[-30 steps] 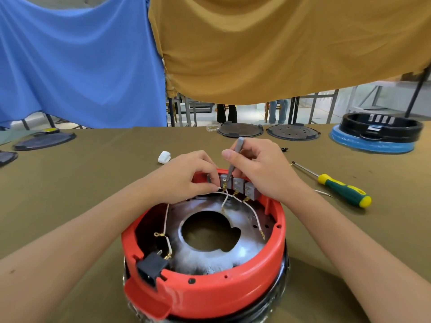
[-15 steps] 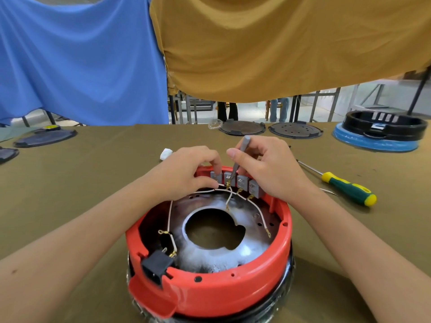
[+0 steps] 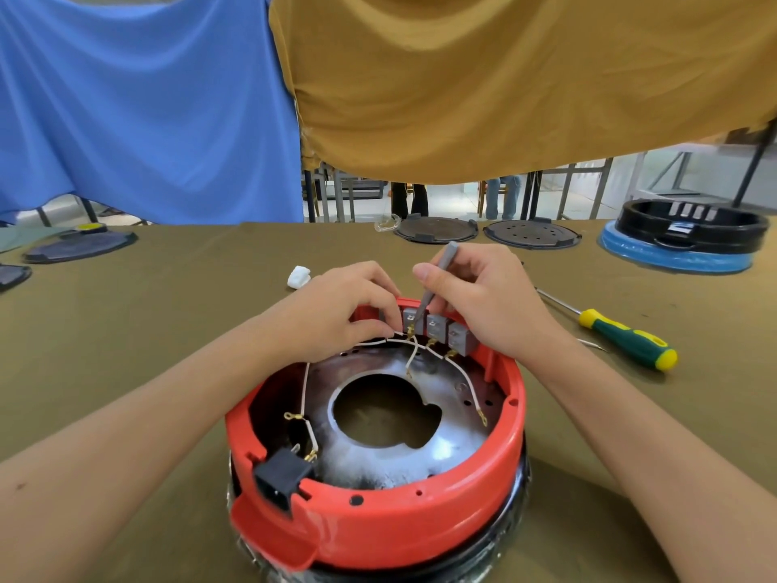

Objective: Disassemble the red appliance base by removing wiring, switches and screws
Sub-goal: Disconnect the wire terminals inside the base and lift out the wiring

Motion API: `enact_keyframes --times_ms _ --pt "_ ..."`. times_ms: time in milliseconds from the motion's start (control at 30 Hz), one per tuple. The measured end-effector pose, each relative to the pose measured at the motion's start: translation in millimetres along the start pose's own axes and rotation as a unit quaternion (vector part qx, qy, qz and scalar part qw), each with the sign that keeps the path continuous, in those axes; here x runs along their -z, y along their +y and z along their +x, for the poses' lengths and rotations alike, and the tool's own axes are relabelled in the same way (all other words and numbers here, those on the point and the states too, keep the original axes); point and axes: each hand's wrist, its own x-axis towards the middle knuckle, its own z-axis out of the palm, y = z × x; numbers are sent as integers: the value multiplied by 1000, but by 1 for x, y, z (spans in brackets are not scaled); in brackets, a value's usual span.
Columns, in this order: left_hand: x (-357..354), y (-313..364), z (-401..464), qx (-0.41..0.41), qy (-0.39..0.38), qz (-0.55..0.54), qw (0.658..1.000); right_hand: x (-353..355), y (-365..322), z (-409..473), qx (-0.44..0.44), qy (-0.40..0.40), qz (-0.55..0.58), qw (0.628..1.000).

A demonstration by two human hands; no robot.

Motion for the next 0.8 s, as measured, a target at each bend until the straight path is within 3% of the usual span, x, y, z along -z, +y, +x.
enact_keyframes --times_ms 233,467,800 --pt "0 -1 0 1 -14 -8 1000 -1 4 1 -37 6 36 999" --pt "0 -1 0 5 -15 -16 1000 -1 0 -2 10 6 -7 1000" --pt "1 -1 1 10 -33 -19 999 -2 8 4 -37 -5 42 998"
